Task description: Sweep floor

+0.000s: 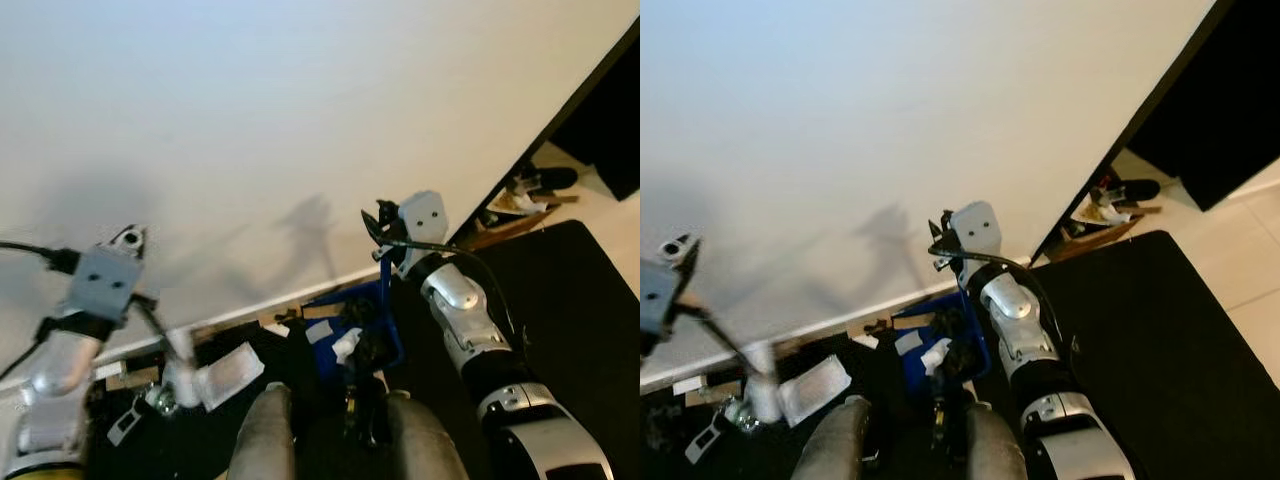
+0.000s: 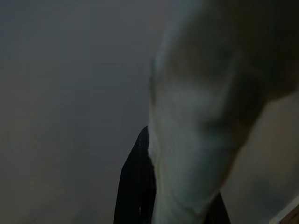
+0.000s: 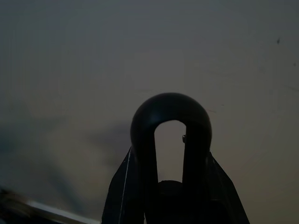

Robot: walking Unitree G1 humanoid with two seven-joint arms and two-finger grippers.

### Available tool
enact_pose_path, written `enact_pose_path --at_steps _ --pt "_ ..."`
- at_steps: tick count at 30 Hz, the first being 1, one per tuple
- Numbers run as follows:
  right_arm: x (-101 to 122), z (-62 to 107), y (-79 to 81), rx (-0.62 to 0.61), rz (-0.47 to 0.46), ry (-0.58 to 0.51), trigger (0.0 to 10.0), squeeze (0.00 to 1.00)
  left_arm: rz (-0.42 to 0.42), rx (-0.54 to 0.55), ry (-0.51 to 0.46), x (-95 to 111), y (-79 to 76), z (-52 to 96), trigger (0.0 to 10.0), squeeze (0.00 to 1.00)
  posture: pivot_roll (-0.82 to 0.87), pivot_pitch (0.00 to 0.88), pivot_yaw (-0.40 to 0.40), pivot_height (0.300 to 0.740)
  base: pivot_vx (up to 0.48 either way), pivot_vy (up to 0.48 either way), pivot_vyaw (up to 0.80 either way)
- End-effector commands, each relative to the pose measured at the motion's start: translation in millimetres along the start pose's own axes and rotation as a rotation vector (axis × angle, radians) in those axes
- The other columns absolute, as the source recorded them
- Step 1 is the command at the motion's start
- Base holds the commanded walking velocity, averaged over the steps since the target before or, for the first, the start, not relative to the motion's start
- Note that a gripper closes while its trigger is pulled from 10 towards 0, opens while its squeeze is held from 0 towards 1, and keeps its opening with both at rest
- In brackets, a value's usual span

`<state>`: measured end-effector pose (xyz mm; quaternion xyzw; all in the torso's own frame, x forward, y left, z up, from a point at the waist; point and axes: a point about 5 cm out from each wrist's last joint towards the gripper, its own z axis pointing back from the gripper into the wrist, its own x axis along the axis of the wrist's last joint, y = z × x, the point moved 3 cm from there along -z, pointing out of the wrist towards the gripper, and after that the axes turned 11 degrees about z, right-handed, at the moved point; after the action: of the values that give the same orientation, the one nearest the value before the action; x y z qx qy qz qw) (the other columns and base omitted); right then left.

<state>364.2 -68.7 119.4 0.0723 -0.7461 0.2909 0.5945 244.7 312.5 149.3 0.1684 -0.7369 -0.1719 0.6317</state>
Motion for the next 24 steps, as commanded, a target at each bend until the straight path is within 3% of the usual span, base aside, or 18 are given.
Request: enact_pose_path --at_steps 1,2,4,6,7,10,13,15,17,18,24 --pt "-14.0 6.2 13.4 0.019 -0.073 0.047 10.0 0.00 -0.042 0.074 0.014 1.9 25.3 12.0 10.0 0.27 0.22 0.213 -0.013 0.740 0.000 0.000 0.00" --pt "-14.7 6.5 14.7 0.022 -0.075 0.049 10.0 0.00 -0.048 0.126 0.035 -2.9 37.3 19.3 10.0 0.28 0.22 0.213 -0.013 0.740 0.000 0.000 0.00" --pt "-15.1 6.8 15.7 0.031 -0.078 0.051 10.0 0.00 0.030 0.261 0.060 -19.8 51.5 25.8 10.0 0.27 0.21 0.237 -0.038 0.740 0.000 0.000 0.00" --pt "-14.0 6.4 16.9 0.047 -0.076 0.047 10.0 0.00 0.128 0.347 0.084 -36.9 51.0 24.9 10.0 0.27 0.20 0.242 -0.051 0.740 0.000 0.000 0.00" --pt "-14.0 6.4 16.9 0.047 -0.076 0.047 10.0 0.00 0.128 0.347 0.084 -36.9 51.0 24.9 10.0 0.27 0.20 0.242 -0.051 0.740 0.000 0.000 0.00" --pt "-12.1 5.4 17.2 0.072 -0.064 0.040 10.0 0.00 0.243 0.344 0.161 -64.8 24.7 12.0 10.0 0.26 0.19 0.247 -0.069 0.740 0.000 0.000 0.00" --pt "-10.7 4.1 16.0 0.079 -0.054 0.037 10.0 0.00 0.304 0.317 0.179 -71.5 5.8 0.5 10.0 0.27 0.17 0.245 -0.070 0.740 0.000 0.000 0.00" --pt "-8.2 2.7 12.3 0.069 -0.050 0.030 10.0 0.00 0.371 0.274 0.167 -68.8 -13.8 -17.0 10.0 0.27 0.15 0.242 -0.071 0.740 0.000 0.000 0.00" --pt "-7.8 2.6 11.6 0.066 -0.051 0.029 10.0 0.00 0.385 0.262 0.161 -67.3 -18.3 -21.4 10.0 0.27 0.15 0.239 -0.069 0.740 0.000 0.000 0.00" --pt "-8.8 3.9 10.8 0.062 -0.050 0.030 10.0 0.00 0.431 0.214 0.125 -59.2 -32.4 -35.2 10.0 0.27 0.15 0.236 -0.061 0.740 0.000 0.000 0.00" --pt "-10.8 5.8 11.2 0.058 -0.053 0.035 10.0 0.00 0.494 0.143 0.045 -40.9 -50.7 -52.5 10.0 0.27 0.15 0.239 -0.056 0.740 0.000 0.000 0.00"
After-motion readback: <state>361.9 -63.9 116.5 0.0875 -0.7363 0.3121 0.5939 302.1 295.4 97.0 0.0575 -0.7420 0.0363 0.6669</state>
